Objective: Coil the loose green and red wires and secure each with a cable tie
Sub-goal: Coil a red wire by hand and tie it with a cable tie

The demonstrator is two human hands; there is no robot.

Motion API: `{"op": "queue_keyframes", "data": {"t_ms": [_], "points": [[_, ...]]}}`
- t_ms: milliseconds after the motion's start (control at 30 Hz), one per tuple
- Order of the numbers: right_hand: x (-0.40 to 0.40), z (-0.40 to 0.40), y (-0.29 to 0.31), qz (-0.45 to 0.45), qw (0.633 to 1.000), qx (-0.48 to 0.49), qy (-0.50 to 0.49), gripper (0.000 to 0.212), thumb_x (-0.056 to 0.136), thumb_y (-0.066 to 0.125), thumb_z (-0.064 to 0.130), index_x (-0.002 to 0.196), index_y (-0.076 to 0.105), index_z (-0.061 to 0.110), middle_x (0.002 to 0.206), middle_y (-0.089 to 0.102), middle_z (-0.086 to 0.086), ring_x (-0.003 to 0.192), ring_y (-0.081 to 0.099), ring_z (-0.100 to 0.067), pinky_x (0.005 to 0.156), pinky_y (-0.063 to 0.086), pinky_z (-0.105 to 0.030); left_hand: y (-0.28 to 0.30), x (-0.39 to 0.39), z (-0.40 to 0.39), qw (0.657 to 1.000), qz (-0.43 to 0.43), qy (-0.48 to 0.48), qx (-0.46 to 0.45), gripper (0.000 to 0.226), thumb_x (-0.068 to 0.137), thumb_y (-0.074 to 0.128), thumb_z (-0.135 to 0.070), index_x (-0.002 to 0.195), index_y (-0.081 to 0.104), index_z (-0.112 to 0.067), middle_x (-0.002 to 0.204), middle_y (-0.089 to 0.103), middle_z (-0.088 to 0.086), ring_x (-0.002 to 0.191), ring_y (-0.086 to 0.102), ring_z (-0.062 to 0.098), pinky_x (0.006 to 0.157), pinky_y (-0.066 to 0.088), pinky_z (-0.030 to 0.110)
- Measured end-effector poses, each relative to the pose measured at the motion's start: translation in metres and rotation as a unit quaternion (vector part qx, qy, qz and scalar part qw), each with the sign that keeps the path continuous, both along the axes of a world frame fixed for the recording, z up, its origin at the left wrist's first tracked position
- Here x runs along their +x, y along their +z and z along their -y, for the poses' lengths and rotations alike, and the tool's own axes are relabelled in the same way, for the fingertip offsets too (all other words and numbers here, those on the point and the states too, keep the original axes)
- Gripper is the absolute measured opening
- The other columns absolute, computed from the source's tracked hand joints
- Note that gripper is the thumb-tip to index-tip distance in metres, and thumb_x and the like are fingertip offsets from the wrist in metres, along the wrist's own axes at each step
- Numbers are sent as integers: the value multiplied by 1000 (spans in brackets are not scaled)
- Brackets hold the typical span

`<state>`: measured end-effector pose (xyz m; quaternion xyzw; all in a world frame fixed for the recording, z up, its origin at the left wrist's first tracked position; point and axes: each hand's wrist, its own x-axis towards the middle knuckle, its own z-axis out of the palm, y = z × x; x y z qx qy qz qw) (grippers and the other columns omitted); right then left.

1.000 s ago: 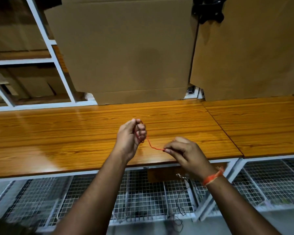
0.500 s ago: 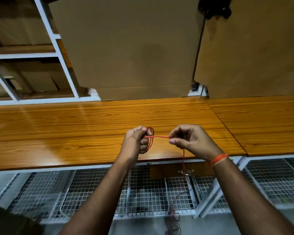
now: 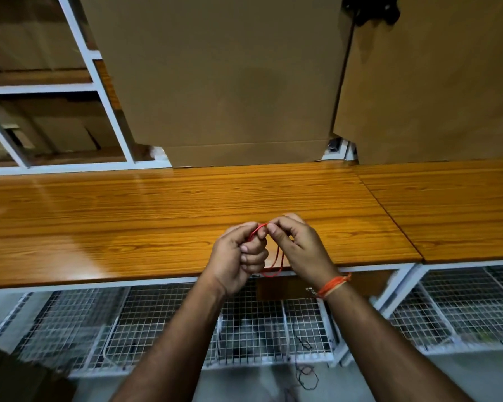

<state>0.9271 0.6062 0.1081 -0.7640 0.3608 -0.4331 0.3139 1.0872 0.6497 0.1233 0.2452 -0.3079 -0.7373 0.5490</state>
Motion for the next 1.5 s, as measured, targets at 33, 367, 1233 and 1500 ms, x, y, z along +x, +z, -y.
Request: {"op": "queue_keyframes", "data": {"t_ms": [33, 367, 1233, 1500], "points": [[2, -3, -2, 11, 1000, -3, -10, 22, 105, 55, 34, 94, 73, 29, 94, 65, 4, 97, 60, -11, 82, 49, -29, -1, 0, -1, 1000, -11, -3, 5, 29, 99, 40, -23, 81, 58, -9, 48, 29, -10, 39, 16, 2, 39, 17, 13], [22, -12, -7, 215, 960, 158, -87, 31, 106, 53, 30, 96, 77, 13, 73, 62, 11, 60, 46, -7, 48, 37, -23, -3, -13, -9, 997, -54, 52, -27, 23, 99, 41, -22, 81, 50, -11, 46, 29, -11, 36, 26, 2, 34, 22, 13], [-49, -43, -82, -96, 990, 10, -104, 12, 96, 68, 17, 100, 74, 26, 94, 68, 18, 92, 63, -1, 78, 56, -34, -15, 51, -6, 931, -275, 224, 84, 35, 108, 36, -20, 76, 49, -19, 50, 33, -10, 38, 29, 3, 33, 20, 16], [-11, -44, 9, -69, 987, -144, 11, 10, 95, 71, 19, 102, 78, 18, 88, 61, 2, 86, 59, -17, 71, 47, -29, -13, 12, -13, 961, 145, 236, -22, 29, 112, 32, -27, 93, 48, -13, 61, 65, 6, 51, 63, 17, 48, 49, 19]]}}
